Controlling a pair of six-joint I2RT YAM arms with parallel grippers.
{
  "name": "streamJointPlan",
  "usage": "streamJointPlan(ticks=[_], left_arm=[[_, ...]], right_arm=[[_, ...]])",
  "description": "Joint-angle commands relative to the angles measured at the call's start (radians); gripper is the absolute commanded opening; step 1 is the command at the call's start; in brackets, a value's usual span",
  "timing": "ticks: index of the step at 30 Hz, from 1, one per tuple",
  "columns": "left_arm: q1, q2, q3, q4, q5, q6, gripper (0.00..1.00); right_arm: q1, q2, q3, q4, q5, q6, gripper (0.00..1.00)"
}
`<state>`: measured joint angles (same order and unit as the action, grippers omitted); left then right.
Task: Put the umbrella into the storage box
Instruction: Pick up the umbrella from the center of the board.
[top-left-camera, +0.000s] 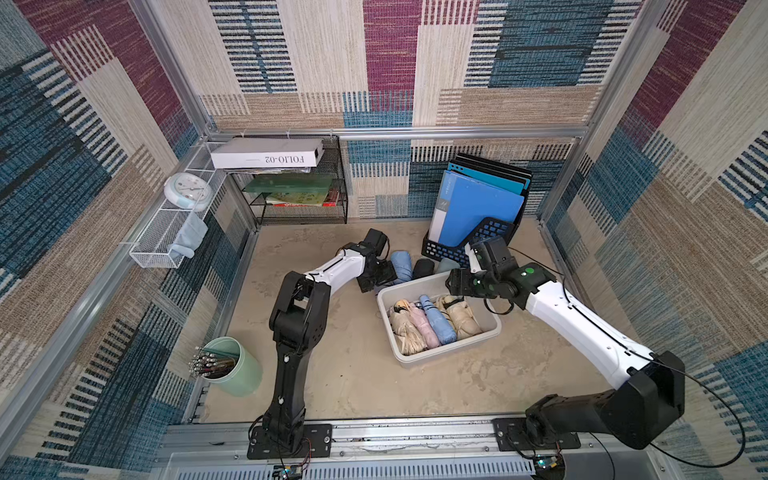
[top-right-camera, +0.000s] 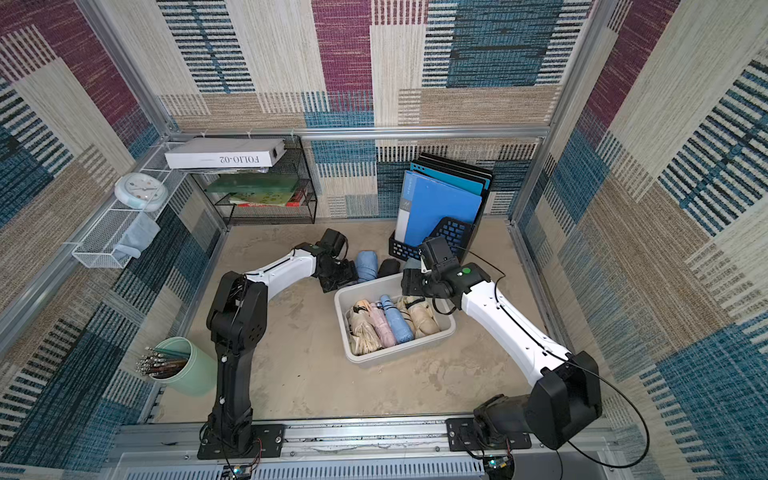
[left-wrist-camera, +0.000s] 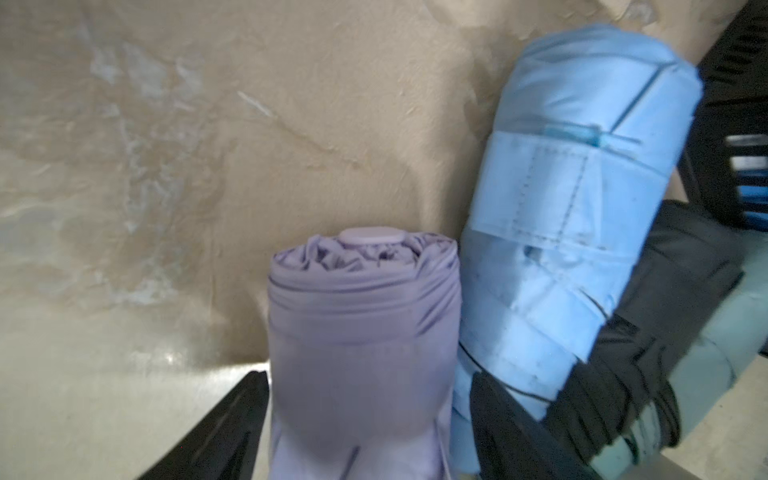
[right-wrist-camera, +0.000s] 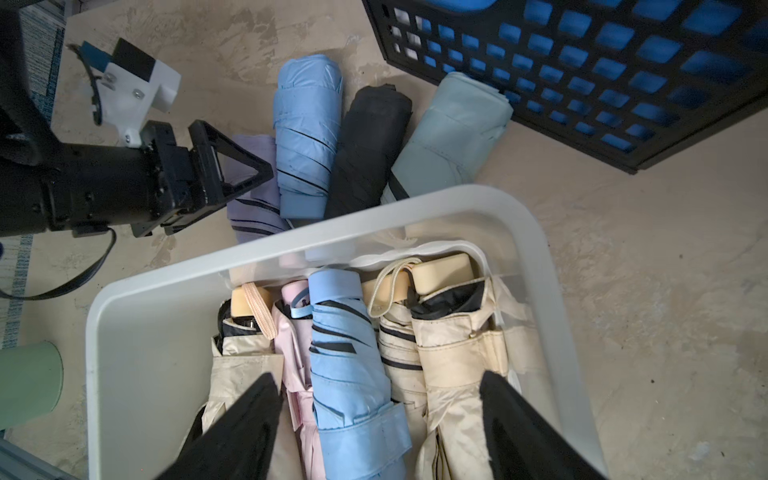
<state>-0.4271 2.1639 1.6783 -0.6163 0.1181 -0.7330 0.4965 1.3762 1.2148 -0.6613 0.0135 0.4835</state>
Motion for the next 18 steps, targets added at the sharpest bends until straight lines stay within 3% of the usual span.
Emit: streamJointPlan(ticks=[1,7,18], left_arm=[[0.002,0.028,0.023,-0.062,-0.072,0.048,0.78],[0.039,0.023,-0.024,-0.09,-0.135,0.08,0.71],[0.134,-0.125,-0.226,-0.041,-0.148,0.118,0.52]], right_arm=[[-0.001,0.014,0.019,-0.014,-0.012,-0.016,0.8],[-0.004,0.01,0.025,0.002,-0.013,-0.01,0.8],[-0.002,-0.027,-0.017,0.047,-0.03,0.006,0.78]])
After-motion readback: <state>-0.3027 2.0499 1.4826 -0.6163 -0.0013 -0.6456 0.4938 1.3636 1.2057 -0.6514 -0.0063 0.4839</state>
